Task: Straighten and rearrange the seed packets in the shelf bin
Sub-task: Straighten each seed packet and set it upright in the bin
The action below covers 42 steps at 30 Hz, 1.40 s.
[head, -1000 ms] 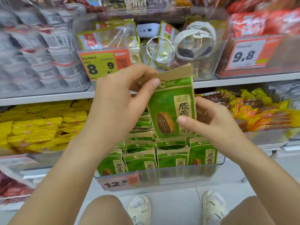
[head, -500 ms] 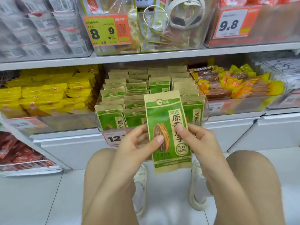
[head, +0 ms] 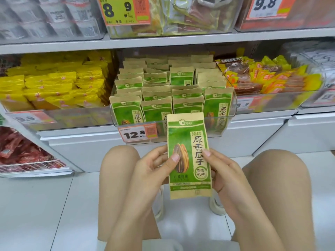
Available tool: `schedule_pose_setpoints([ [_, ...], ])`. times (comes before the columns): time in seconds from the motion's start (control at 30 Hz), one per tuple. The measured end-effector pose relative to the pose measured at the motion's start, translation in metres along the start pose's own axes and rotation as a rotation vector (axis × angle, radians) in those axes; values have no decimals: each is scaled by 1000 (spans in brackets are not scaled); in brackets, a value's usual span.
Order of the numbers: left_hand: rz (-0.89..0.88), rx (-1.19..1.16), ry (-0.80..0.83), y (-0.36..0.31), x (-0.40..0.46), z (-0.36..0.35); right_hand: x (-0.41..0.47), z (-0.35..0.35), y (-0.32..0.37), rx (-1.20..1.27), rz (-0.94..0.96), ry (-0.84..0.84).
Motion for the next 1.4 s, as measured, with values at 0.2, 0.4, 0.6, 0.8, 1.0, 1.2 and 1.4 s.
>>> schedule_pose_setpoints([
  [0.2, -47, 52, -64, -1, 0, 4, 1, -2, -1, 13, 36, 2],
  [0.4, -188, 228, -160, -8, -1, 1, -4, -4, 9, -59, 205, -78],
  [0.6, -23, 16, -136, 7, -1, -10, -8, -11, 11, -398, 302, -154],
  [0.8, -17, -41, -137, 0, -2, -13, -4, -13, 10, -413, 306, -56],
  [1.0, 81, -48, -33, 10, -4, -25, 5, 0, 4, -182, 243, -158],
  [1.2, 96, 2, 8, 15, -3, -32, 5, 0, 2, -86, 140, -146],
  [1.4, 102, 12, 8, 14, -2, -32, 5, -2, 2, -32, 114, -151],
])
Point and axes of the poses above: each hand's wrist, its own x-axis towards the middle knuckle, its own z-axis out of the back of the hand, y = z × x, the point moved 7 cm from there along x, towards the middle knuckle, and after that the axes turned 3 degrees about -x, right-handed, at the moved point
